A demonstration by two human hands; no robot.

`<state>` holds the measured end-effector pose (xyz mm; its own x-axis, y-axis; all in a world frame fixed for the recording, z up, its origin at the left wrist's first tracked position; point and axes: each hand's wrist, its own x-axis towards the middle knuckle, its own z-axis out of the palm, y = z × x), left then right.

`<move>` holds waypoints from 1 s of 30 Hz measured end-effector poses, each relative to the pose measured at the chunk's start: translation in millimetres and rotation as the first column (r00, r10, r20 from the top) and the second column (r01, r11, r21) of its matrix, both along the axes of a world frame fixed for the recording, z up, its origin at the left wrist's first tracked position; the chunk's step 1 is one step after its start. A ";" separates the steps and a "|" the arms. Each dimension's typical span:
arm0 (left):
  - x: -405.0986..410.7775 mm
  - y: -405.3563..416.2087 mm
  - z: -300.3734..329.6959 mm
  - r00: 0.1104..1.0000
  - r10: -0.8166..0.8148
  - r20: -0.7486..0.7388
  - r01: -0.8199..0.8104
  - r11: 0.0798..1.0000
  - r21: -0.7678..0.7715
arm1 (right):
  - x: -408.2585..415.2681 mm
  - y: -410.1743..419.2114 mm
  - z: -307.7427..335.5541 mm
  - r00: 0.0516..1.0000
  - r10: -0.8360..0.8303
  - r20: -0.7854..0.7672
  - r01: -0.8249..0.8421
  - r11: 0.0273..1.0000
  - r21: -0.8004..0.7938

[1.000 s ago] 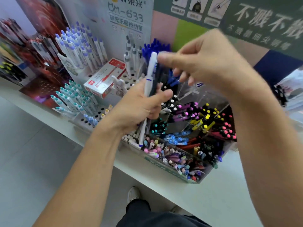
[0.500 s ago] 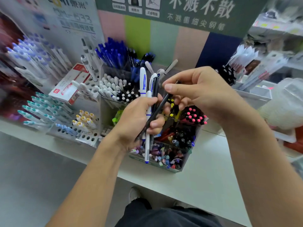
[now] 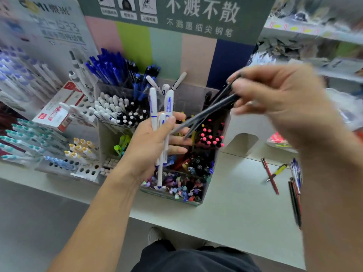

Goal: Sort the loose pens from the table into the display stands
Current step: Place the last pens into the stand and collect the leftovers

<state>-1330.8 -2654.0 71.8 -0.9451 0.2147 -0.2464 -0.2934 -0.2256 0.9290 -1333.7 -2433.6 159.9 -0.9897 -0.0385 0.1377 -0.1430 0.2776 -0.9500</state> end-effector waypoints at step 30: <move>-4.5 -10.7 1.5 0.986 0.107 -0.126 -0.104 0.994 0.029 | -48.9 -3.8 34.6 0.949 0.199 -0.244 0.076 0.608 0.790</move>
